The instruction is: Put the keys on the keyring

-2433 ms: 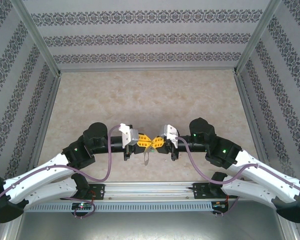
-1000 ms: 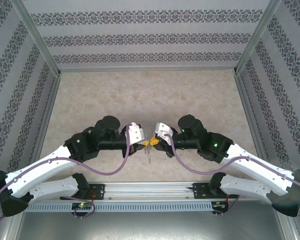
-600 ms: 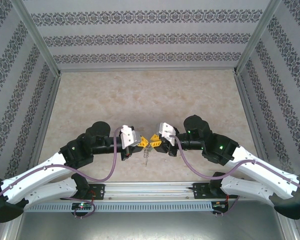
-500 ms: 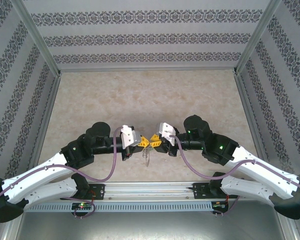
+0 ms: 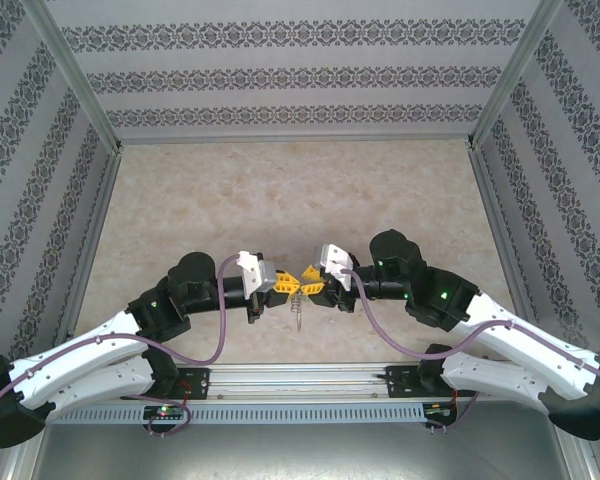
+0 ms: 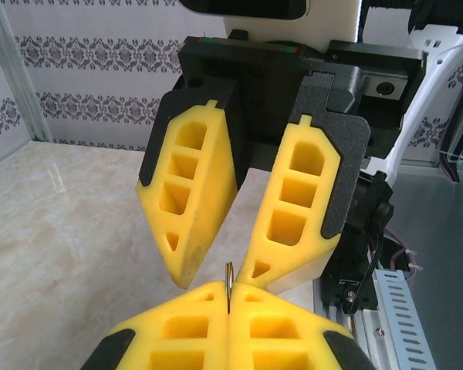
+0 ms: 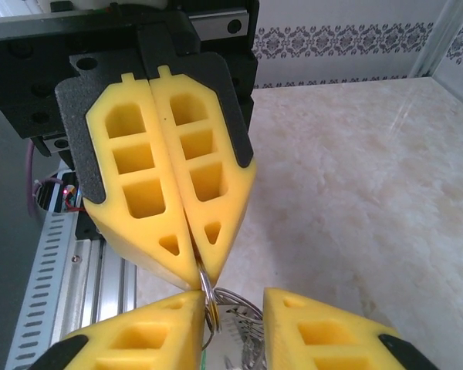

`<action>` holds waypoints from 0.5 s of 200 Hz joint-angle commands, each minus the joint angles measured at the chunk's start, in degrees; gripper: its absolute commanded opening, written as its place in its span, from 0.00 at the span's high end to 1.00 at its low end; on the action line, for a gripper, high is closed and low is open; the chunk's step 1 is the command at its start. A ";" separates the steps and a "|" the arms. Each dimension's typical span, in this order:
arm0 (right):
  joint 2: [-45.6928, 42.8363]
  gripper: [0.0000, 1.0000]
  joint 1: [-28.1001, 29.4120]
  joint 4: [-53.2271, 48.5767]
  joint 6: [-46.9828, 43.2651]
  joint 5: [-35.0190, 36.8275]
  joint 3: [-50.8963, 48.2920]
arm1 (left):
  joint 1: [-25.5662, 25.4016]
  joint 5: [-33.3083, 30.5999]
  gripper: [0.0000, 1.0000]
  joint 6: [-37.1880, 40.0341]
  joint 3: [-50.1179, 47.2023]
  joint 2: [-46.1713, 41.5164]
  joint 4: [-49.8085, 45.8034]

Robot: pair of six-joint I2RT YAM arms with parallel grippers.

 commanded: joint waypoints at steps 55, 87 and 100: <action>-3.33 0.66 0.21 4.17 1.82 -1.78 -2.09 | 0.63 1.79 1.00 -4.30 -2.40 -1.10 13.80; -4.79 0.62 0.09 4.96 2.45 -1.12 -3.15 | 0.85 2.41 1.00 -4.80 -3.24 -2.15 15.60; -5.00 0.63 0.07 5.18 2.54 -1.03 -3.24 | 1.03 3.26 1.00 -5.28 -3.41 -2.28 16.57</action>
